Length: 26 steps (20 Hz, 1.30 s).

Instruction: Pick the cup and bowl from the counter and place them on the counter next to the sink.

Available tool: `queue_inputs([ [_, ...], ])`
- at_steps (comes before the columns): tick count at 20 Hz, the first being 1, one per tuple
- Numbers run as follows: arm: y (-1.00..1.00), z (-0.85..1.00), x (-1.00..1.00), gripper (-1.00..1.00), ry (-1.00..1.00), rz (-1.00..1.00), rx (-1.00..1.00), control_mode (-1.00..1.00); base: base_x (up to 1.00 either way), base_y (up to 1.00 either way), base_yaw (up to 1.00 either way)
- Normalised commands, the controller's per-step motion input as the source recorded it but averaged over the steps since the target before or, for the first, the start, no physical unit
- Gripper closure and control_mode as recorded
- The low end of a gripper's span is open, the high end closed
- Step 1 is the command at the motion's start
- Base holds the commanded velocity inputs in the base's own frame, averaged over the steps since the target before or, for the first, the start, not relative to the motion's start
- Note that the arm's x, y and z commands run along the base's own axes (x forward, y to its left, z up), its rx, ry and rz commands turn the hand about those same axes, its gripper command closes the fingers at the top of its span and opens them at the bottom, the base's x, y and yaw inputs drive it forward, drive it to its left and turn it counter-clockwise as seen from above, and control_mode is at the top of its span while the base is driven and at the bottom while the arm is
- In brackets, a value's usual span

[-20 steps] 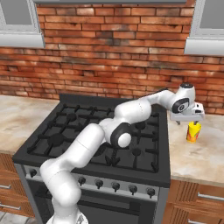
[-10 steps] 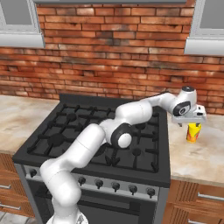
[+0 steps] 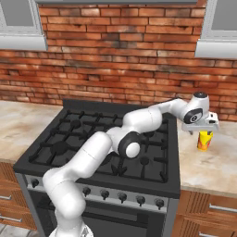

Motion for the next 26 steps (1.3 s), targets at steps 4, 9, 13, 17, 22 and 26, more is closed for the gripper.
queue_inputs([
  [4,0.0,-0.14,0.0,-1.0,0.0,0.03,0.05,-1.0,0.0,0.0,0.0],
  [9,0.0,-0.24,0.0,-1.0,0.0,0.03,0.06,-1.0,0.0,0.0,0.0],
  [13,0.0,-0.01,0.0,-1.0,0.01,0.0,0.01,-1.0,0.0,0.0,0.0],
  [17,0.0,0.0,0.0,1.0,0.0,0.0,0.0,-1.0,0.0,0.0,0.0],
  [22,0.0,0.0,0.0,1.0,0.0,0.0,0.0,-1.0,0.0,0.0,0.0],
  [26,0.0,0.0,0.0,1.0,0.0,0.0,0.0,-1.0,0.0,0.0,0.0],
])
